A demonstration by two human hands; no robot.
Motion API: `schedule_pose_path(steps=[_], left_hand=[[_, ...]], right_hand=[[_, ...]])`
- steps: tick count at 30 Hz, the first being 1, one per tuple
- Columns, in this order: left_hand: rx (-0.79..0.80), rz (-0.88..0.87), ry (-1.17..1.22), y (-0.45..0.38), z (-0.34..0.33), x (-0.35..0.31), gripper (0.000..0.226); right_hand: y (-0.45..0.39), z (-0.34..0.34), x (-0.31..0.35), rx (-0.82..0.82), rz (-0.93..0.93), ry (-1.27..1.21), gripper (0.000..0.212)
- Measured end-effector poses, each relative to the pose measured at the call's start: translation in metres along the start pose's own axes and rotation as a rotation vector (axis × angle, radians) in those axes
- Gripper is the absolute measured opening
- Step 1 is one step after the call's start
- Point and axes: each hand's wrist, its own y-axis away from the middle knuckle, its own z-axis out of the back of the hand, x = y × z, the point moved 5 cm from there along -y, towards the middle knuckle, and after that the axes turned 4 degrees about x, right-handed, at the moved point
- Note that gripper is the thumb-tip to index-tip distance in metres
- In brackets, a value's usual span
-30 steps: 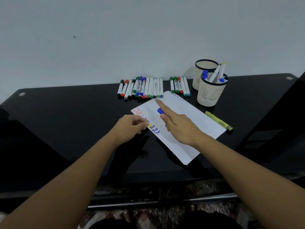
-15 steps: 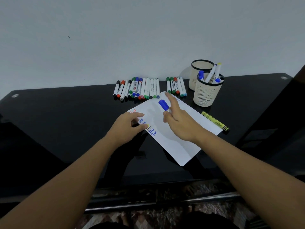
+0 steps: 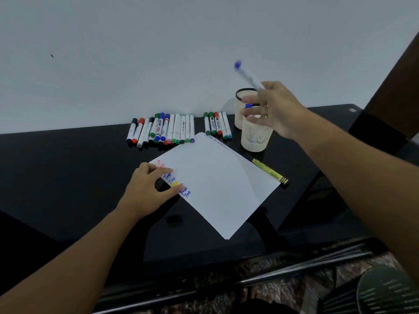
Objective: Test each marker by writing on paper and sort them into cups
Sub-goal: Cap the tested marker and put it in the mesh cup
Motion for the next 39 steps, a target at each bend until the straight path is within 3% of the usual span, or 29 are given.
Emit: schedule_pose_path(steps=[2, 9, 14, 17, 22, 26, 32, 36, 39], left_hand=[[-0.007, 0.001, -0.005, 0.0, 0.0, 0.0, 0.065], [-0.014, -0.009, -0.005, -0.001, 0.0, 0.001, 0.069], [-0.022, -0.01, 0.0, -0.001, 0.0, 0.002, 0.071], [-0.012, 0.0, -0.003, -0.001, -0.001, 0.003, 0.072], [-0.02, -0.008, -0.009, 0.0, 0.0, 0.002, 0.069], [-0.014, 0.0, -0.004, -0.001, 0.0, 0.003, 0.07], [-0.006, 0.004, -0.017, -0.001, -0.001, 0.002, 0.071], [-0.003, 0.007, -0.012, -0.001, -0.001, 0.002, 0.072], [-0.002, 0.008, -0.019, -0.002, -0.001, 0.003, 0.072]], right_hand=[[-0.004, 0.008, -0.001, -0.037, 0.022, 0.138, 0.04], [-0.014, 0.019, -0.014, -0.182, 0.024, 0.484, 0.032], [-0.021, 0.023, -0.014, -0.241, 0.124, 0.537, 0.024], [-0.022, 0.023, -0.023, -0.22, 0.087, 0.521, 0.024], [-0.019, 0.025, -0.026, -0.199, 0.087, 0.637, 0.039], [-0.018, 0.024, -0.018, -0.264, 0.174, 0.655, 0.018], [-0.023, 0.023, -0.033, -0.184, -0.002, 0.808, 0.023], [-0.019, 0.023, -0.027, -0.253, 0.13, 0.717, 0.02], [-0.018, 0.021, -0.035, -0.244, 0.123, 0.723, 0.02]])
